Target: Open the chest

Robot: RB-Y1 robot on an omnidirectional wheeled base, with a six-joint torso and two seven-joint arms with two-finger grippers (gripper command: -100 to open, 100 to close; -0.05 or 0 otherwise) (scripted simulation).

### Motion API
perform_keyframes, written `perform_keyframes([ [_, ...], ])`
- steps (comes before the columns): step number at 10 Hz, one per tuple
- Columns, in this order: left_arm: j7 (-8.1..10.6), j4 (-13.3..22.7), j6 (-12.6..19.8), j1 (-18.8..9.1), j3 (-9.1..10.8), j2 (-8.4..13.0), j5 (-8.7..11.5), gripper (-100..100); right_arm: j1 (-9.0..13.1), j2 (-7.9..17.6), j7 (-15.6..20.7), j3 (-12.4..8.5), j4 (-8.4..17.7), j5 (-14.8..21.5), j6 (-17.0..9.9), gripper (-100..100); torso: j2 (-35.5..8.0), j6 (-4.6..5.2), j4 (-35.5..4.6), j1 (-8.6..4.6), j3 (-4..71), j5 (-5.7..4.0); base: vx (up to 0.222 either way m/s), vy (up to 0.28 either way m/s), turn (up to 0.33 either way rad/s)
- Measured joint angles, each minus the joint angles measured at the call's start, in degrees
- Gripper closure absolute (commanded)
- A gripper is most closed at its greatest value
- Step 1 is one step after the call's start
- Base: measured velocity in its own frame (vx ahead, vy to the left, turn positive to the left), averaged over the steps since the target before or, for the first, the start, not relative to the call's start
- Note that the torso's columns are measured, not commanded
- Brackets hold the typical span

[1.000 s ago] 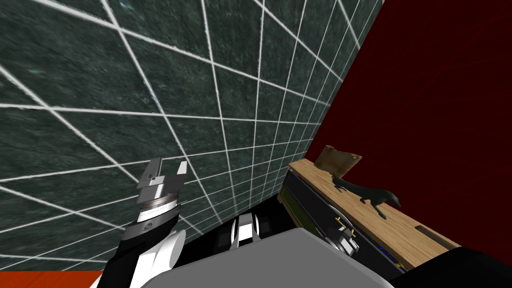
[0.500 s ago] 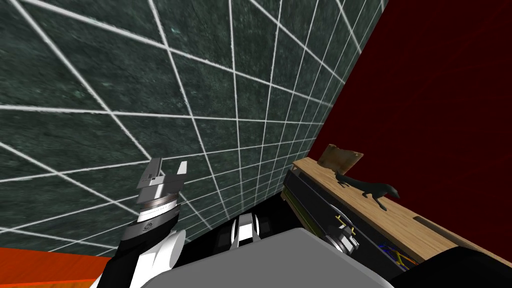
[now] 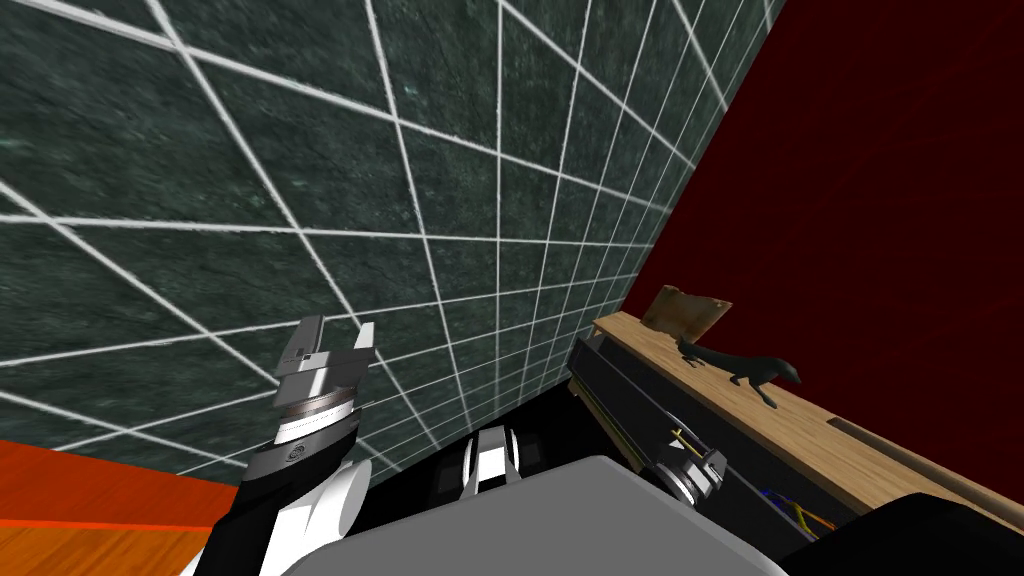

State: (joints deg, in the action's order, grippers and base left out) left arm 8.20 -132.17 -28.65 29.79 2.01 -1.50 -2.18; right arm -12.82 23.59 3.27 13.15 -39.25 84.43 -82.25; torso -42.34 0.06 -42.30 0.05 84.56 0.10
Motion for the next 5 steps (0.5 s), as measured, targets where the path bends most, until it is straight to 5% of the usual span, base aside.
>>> perform_keyframes([
  [4, 0.00, 0.0, 0.0, 0.0, 0.00, 0.0, 0.0, 0, 0.9, 6.0, 1.5, -1.7, -0.9, -2.9, 5.4, -100, 0.1, -0.06, 0.0, -0.08, 0.0, -0.02, -0.027, 0.123, 0.004],
  [5, 0.00, 0.0, 0.0, 0.0, 0.00, 0.0, 0.0, 0, -0.1, 7.6, 2.3, -2.2, -3.0, -3.6, 6.5, -100, 0.0, -0.05, 0.0, -0.07, 0.0, -0.07, -0.022, 0.082, -0.005],
])
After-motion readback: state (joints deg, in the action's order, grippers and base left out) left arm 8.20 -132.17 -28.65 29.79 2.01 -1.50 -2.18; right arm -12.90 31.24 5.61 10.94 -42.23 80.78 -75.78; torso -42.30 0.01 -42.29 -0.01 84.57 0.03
